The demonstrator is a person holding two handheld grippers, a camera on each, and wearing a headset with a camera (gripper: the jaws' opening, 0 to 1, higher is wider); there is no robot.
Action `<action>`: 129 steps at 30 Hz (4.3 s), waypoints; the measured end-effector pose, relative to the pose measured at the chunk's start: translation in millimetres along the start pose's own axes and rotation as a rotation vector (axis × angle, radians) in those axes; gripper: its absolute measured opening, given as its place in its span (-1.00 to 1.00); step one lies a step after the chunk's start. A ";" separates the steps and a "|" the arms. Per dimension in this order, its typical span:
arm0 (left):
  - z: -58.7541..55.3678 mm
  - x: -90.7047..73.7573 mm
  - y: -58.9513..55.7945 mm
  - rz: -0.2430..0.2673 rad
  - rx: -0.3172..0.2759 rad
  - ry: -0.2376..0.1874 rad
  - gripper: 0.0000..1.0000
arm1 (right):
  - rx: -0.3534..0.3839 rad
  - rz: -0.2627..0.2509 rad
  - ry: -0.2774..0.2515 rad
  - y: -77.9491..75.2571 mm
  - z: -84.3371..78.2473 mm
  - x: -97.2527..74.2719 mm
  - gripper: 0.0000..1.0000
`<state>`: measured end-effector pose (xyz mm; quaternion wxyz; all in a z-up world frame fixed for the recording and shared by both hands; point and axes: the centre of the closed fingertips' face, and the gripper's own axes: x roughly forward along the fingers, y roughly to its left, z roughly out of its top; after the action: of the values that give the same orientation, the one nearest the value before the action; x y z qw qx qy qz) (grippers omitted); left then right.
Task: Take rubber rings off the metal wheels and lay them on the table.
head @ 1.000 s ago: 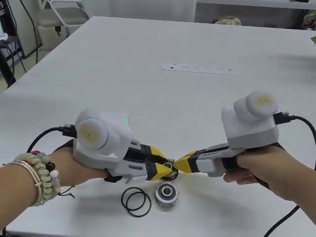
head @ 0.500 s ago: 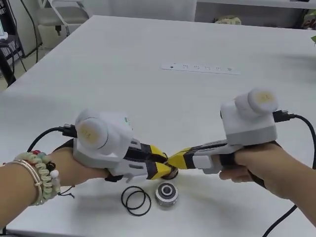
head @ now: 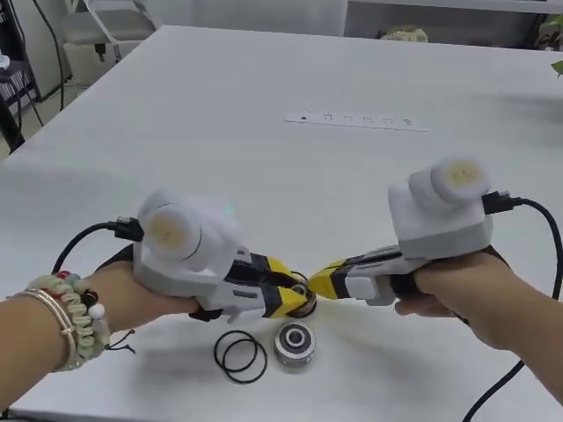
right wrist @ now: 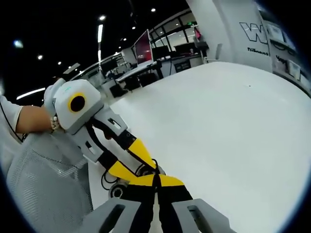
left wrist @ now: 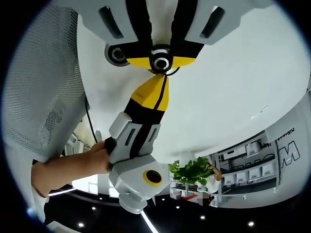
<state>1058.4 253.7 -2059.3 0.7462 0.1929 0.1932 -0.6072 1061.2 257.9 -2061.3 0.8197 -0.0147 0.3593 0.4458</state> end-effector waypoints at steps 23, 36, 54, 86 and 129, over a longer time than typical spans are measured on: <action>27.0 -37.2 -13.2 -0.093 0.040 0.022 -0.05 | 0.033 -0.020 0.032 0.0 -0.6 0.4 -1.00; 48.6 -93.9 -13.3 -0.035 0.079 0.018 0.38 | 0.004 -0.008 0.016 4.4 10.1 -0.5 -1.00; 41.2 -163.3 -18.2 0.138 0.036 -0.029 0.78 | -0.042 0.012 -0.019 18.9 25.6 -0.7 -1.00; -21.0 -187.0 -29.5 0.309 -0.205 -0.041 0.82 | -0.080 0.216 0.052 88.1 18.5 27.8 -1.00; -25.8 -185.9 -31.9 0.290 -0.267 -0.044 0.70 | -0.155 0.172 0.092 83.7 12.4 29.1 -0.95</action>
<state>990.8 415.8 -1985.9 0.8490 0.1047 0.2258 -0.4661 1016.4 333.5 -2044.8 0.7576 -0.0674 0.3608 0.5397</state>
